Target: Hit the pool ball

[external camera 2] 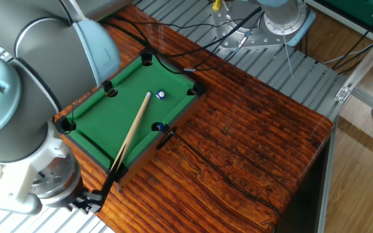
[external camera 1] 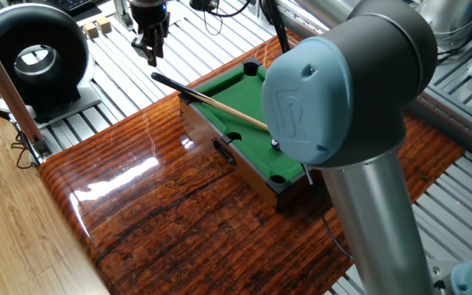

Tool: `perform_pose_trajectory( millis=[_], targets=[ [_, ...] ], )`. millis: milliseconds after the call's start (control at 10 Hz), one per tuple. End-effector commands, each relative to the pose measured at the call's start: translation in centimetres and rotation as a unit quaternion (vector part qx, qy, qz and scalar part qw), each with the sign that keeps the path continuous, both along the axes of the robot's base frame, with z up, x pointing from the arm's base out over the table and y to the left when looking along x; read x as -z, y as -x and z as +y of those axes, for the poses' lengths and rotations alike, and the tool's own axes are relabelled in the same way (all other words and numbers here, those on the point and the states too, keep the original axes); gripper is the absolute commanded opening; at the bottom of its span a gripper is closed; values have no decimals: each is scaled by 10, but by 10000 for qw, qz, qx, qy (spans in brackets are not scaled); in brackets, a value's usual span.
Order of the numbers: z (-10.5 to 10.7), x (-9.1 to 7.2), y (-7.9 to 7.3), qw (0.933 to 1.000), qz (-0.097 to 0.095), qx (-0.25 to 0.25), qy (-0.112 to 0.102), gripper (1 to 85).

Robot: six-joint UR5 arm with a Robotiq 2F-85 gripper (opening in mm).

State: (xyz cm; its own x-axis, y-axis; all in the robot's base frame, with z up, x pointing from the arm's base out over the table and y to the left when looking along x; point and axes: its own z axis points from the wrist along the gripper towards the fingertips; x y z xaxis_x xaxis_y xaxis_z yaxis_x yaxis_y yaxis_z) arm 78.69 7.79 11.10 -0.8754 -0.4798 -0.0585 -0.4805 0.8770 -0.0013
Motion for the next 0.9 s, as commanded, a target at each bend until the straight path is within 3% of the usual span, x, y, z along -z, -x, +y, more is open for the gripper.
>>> perform_pose_trajectory(
  millis=[0, 200, 800],
  targets=[
    [4, -13, 13, 9998, 126, -92, -105, 357],
    [6, -19, 23, 9995, 207, -187, -126, 377],
    [-7, -3, 32, 9989, 284, -361, 62, 413]
  ],
)
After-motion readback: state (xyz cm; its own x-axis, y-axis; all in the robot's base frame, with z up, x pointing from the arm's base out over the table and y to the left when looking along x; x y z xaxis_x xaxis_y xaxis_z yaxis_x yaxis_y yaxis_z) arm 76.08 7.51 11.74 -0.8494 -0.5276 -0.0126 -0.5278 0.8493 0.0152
